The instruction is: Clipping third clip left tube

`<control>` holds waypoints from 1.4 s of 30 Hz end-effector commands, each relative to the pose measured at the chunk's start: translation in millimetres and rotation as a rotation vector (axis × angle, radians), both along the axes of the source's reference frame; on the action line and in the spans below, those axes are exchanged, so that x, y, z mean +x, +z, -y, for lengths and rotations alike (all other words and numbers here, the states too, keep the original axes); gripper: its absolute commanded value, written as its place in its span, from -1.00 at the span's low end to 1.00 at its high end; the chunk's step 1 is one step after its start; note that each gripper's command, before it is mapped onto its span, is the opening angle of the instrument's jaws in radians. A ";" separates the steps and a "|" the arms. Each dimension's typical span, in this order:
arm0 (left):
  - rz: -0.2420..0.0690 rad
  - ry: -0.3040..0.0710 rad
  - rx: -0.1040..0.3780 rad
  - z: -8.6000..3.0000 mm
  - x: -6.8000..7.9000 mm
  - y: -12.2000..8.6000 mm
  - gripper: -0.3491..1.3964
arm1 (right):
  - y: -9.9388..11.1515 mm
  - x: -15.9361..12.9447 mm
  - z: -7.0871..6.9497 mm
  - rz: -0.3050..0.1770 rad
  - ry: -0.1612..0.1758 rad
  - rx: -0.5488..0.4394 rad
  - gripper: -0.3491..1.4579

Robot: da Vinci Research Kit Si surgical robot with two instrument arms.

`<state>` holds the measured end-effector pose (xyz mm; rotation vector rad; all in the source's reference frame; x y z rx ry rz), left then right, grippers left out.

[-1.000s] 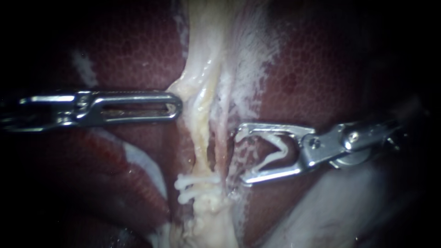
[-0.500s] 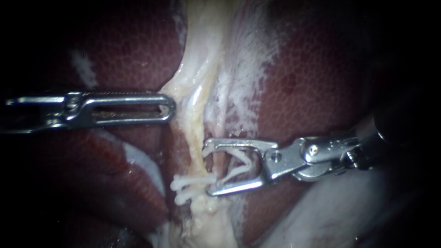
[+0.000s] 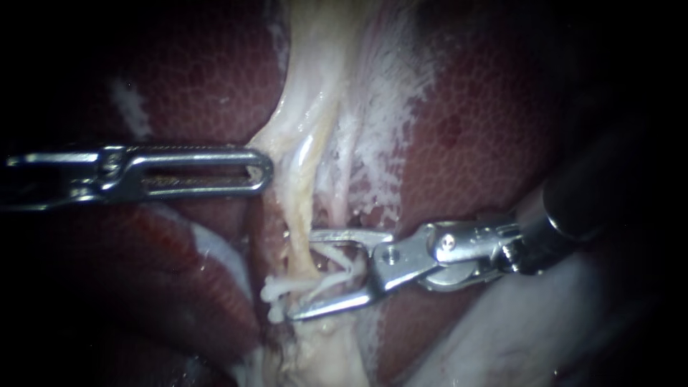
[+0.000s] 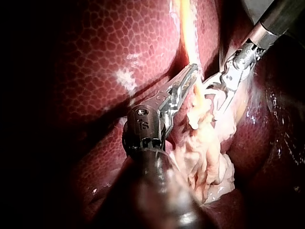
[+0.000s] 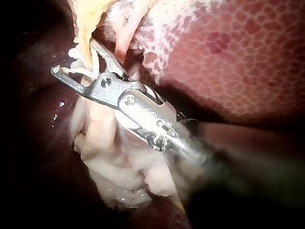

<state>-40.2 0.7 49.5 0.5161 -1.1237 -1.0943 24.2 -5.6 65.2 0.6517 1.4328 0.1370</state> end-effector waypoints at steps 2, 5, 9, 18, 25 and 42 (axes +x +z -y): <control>-0.001 0.000 0.000 0.0 -0.1 0.1 -1.00 | -0.3 0.4 0.1 -0.005 -0.013 0.014 0.02; -0.001 -0.001 0.000 0.0 -0.1 0.1 -1.00 | -0.2 1.3 0.1 -0.011 -0.026 0.025 0.02; -0.001 -0.001 -0.001 0.1 -0.1 0.1 -1.00 | 0.0 2.1 -0.2 -0.015 -0.033 0.031 0.02; -0.001 -0.001 -0.001 0.1 -0.1 0.1 -1.00 | -0.8 1.7 -2.5 -0.014 -0.026 0.044 0.00; -0.001 -0.001 -0.001 0.1 -0.1 0.1 -1.00 | -2.8 1.0 -5.5 -0.010 -0.014 0.065 -0.01; -0.001 -0.001 -0.001 0.1 -0.2 0.2 -1.00 | -3.4 0.6 -7.7 0.038 0.026 0.164 -0.90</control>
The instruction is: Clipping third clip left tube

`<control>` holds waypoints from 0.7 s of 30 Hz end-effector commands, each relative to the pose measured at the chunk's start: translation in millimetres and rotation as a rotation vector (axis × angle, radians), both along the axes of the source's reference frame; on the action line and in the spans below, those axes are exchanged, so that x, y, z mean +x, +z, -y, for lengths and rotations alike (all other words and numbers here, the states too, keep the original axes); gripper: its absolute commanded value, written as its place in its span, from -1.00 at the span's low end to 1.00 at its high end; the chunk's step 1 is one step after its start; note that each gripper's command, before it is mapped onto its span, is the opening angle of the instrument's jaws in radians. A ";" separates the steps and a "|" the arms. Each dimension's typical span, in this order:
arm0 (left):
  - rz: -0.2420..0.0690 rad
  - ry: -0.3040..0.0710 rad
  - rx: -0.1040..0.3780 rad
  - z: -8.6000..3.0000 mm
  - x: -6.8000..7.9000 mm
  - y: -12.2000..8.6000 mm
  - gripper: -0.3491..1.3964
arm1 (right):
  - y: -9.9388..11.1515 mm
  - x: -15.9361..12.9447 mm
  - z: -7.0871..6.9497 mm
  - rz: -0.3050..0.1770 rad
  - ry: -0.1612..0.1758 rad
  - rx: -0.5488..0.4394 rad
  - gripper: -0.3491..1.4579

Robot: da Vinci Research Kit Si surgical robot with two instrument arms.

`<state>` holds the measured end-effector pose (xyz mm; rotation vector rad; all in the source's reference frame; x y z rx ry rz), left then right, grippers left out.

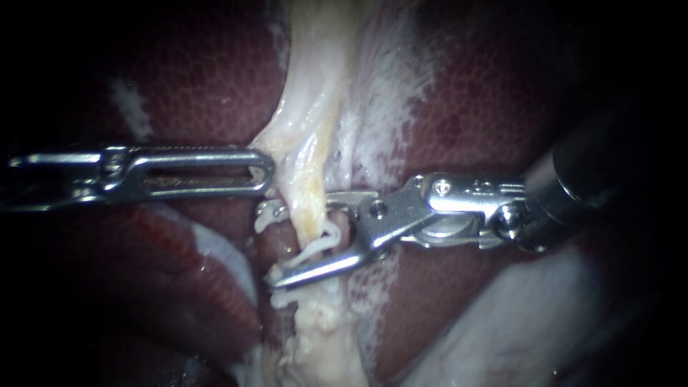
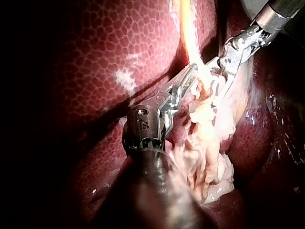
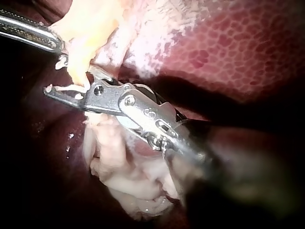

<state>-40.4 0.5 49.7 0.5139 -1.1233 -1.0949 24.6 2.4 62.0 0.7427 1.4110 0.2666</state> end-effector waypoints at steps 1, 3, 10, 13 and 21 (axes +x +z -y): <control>0.000 0.000 0.000 0.0 0.0 0.0 -1.00 | -0.1 0.1 0.1 0.010 0.003 0.031 -1.00; 0.000 0.000 0.000 0.0 0.0 0.0 -1.00 | 0.3 0.1 -0.1 0.014 0.005 0.042 -1.00; 0.001 0.001 0.000 0.0 0.1 0.1 -1.00 | 0.8 0.0 -0.5 0.020 0.008 0.053 -1.00; 0.001 0.001 0.000 -0.1 0.1 0.1 -1.00 | 0.8 0.0 -0.4 0.021 0.007 0.059 -1.00; 0.001 0.001 0.000 -0.1 0.1 0.1 -1.00 | 0.8 0.0 -0.3 0.021 0.007 0.058 -1.00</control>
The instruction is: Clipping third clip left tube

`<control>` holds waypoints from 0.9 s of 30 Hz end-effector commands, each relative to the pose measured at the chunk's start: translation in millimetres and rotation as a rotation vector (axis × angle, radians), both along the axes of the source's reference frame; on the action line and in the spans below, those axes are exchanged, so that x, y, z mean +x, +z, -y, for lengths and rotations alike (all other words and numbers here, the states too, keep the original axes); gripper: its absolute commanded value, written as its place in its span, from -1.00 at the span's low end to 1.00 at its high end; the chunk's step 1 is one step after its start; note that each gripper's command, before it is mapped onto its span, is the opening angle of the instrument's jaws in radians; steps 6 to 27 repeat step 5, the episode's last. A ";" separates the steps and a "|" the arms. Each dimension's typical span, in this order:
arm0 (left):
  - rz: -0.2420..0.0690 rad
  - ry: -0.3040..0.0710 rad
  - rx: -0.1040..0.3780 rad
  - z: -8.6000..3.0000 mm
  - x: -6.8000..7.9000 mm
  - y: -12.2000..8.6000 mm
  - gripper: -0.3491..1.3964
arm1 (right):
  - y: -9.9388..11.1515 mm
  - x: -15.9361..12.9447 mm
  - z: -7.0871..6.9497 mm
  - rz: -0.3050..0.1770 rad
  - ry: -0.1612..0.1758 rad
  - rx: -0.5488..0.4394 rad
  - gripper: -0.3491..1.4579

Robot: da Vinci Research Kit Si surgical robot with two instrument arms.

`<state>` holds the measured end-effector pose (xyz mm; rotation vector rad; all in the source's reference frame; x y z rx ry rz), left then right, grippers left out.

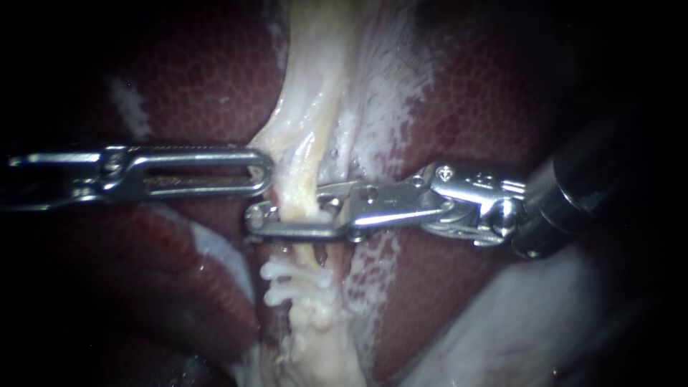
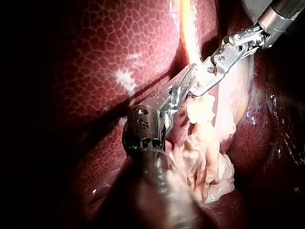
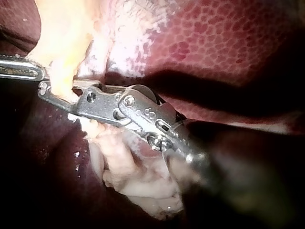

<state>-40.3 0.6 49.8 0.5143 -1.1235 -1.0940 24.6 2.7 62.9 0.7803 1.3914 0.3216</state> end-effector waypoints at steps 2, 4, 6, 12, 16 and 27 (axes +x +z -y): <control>0.000 0.000 0.000 0.0 0.0 0.0 -1.00 | 0.0 0.0 0.0 0.000 0.000 0.000 -1.00; 0.000 0.000 0.000 0.0 -0.1 0.0 -1.00 | 0.0 0.0 0.0 0.000 -0.001 -0.001 -1.00; 0.000 0.000 0.000 0.0 -0.1 0.0 -1.00 | 0.0 0.0 0.1 0.000 -0.001 -0.001 -1.00; 0.000 0.000 0.000 0.0 -0.1 0.0 -1.00 | 0.0 0.0 0.1 0.000 -0.001 -0.001 -1.00; 0.000 0.000 0.000 0.0 -0.1 0.0 -1.00 | 0.0 0.0 0.1 0.000 -0.001 -0.001 -1.00; 0.000 0.000 0.000 0.0 -0.1 0.0 -1.00 | 0.0 0.0 0.1 0.000 -0.001 -0.001 -1.00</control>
